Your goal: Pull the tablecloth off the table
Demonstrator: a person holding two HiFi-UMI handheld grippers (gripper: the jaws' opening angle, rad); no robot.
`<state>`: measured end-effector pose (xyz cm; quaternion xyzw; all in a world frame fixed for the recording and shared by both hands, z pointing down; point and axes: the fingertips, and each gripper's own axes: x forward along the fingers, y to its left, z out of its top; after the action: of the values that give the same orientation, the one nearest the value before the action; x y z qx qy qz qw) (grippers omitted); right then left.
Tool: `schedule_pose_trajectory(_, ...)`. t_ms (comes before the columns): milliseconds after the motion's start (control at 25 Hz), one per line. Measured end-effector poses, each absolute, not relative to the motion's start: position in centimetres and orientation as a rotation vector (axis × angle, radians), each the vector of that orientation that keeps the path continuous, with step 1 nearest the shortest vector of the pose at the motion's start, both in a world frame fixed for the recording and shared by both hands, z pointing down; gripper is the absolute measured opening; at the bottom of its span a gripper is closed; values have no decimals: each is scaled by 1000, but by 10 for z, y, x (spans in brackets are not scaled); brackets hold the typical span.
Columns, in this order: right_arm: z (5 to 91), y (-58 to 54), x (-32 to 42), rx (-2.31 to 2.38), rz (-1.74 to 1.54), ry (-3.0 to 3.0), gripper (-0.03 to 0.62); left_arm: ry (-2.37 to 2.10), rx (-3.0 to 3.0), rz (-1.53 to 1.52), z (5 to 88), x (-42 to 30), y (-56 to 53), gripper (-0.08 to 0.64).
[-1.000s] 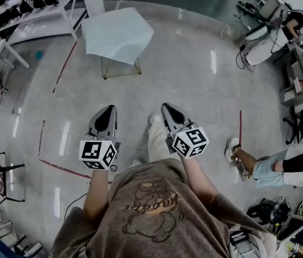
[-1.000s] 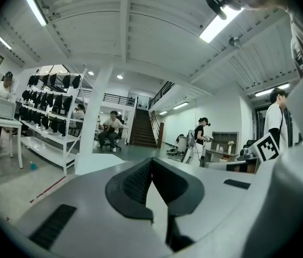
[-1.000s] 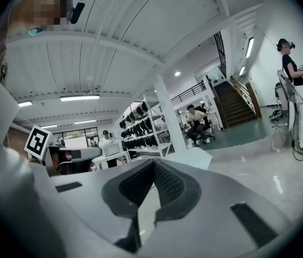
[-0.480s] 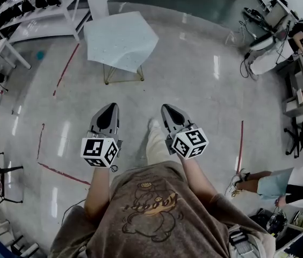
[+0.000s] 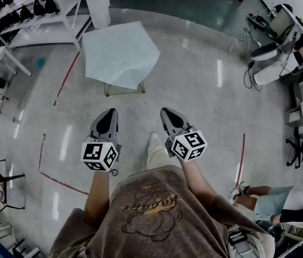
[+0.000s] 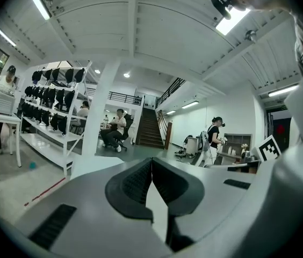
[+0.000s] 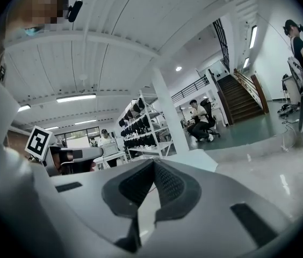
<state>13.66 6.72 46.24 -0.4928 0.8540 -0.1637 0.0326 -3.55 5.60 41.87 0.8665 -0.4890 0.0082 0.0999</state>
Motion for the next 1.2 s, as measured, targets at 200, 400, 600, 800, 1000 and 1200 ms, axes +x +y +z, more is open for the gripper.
schedule_pose_trajectory(200, 458, 17, 152, -1493, -527, 2644, 6, -1466, 2537, 27, 413, -22, 8, 20)
schedule_pose_trajectory(400, 453, -32, 168, -1455, -543, 2663, 6, -1501, 2511, 19, 406, -9, -36, 20)
schedule_pose_trajectory(600, 447, -78, 183, -1394, -550, 2686, 6, -1551, 2474, -12, 400, 4, -75, 20)
schedule_pose_trajectory(800, 446, -117, 195, -1346, -548, 2726, 6, -1607, 2436, -30, 399, 13, -108, 20)
schedule_pose_trajectory(1000, 445, -142, 199, -1277, -548, 2781, 6, -1671, 2390, -60, 396, 16, -125, 20)
schedule_pose_trajectory(1200, 440, -162, 184, -1220, -537, 2821, 6, -1711, 2379, -47, 390, 6, -135, 20)
